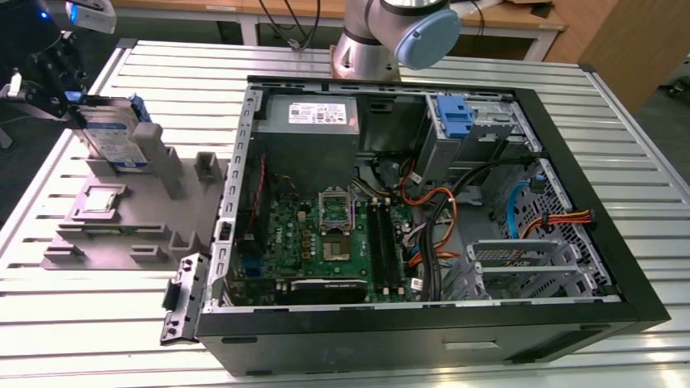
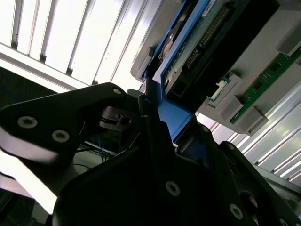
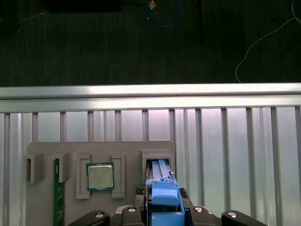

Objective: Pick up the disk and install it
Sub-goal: 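Pick up the disk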

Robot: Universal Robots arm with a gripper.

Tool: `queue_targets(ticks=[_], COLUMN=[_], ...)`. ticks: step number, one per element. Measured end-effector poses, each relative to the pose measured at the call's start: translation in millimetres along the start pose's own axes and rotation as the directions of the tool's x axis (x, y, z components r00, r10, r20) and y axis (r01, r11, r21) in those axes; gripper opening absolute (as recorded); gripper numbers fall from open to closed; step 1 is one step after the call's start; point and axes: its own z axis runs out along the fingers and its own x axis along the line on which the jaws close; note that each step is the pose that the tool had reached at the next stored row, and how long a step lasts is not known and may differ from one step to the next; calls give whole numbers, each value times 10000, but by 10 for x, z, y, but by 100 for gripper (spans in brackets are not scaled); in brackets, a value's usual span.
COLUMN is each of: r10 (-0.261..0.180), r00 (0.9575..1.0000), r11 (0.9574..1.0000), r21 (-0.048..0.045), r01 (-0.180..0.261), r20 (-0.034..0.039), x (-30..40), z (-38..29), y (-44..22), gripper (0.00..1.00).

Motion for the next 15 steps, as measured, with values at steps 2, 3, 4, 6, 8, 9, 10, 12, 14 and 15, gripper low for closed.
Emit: queue_targets(ticks=[2, 3, 4, 6, 8, 9, 10, 12, 14, 15], r10=[8, 12, 16, 25, 33, 37, 41, 41, 40, 41], r00=[10000, 10000, 10000, 10000, 10000, 10000, 10000, 10000, 10000, 10000], r11=[10000, 10000, 10000, 10000, 10000, 10000, 10000, 10000, 10000, 10000], r21=[0, 1, 1, 1, 3, 3, 3, 3, 3, 3], r01=[-8, -12, -16, -25, -33, -37, -41, -41, -40, -41], r20=[0, 0, 1, 1, 2, 2, 2, 0, -11, -19], x=[0, 0, 0, 0, 0, 0, 0, 0, -1, -2], z=[0, 0, 0, 0, 0, 1, 1, 0, -4, -5], y=[0, 0, 0, 0, 0, 0, 0, 0, 0, 0], gripper=[37, 37, 37, 37, 38, 38, 38, 44, 44, 44])
